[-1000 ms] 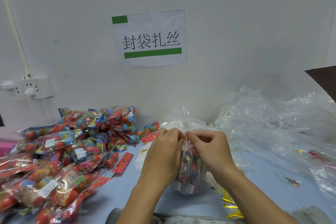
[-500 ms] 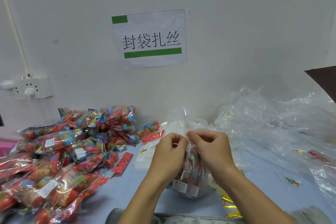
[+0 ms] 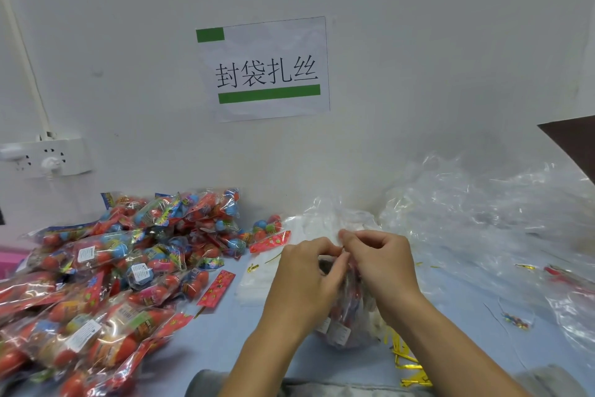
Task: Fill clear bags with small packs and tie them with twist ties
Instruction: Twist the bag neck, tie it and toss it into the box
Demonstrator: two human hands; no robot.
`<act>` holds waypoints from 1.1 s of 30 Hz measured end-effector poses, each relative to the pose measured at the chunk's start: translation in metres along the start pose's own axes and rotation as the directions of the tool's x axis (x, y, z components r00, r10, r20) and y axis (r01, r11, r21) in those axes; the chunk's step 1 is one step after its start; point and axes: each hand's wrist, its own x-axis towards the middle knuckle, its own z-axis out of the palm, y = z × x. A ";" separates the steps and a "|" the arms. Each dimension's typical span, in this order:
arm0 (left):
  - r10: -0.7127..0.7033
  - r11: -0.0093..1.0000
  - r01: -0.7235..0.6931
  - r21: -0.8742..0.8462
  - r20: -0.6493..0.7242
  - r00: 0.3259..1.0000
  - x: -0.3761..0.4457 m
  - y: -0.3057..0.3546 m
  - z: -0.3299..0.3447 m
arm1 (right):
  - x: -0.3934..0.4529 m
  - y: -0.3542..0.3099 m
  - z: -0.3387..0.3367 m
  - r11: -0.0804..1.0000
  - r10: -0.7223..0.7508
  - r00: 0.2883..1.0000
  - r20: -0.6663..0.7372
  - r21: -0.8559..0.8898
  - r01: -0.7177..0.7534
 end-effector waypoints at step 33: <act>-0.151 0.971 0.145 0.191 0.016 0.988 -0.004 -0.004 0.004 | 0.011 -0.012 -0.017 0.994 0.042 0.990 -0.136 0.110 -0.027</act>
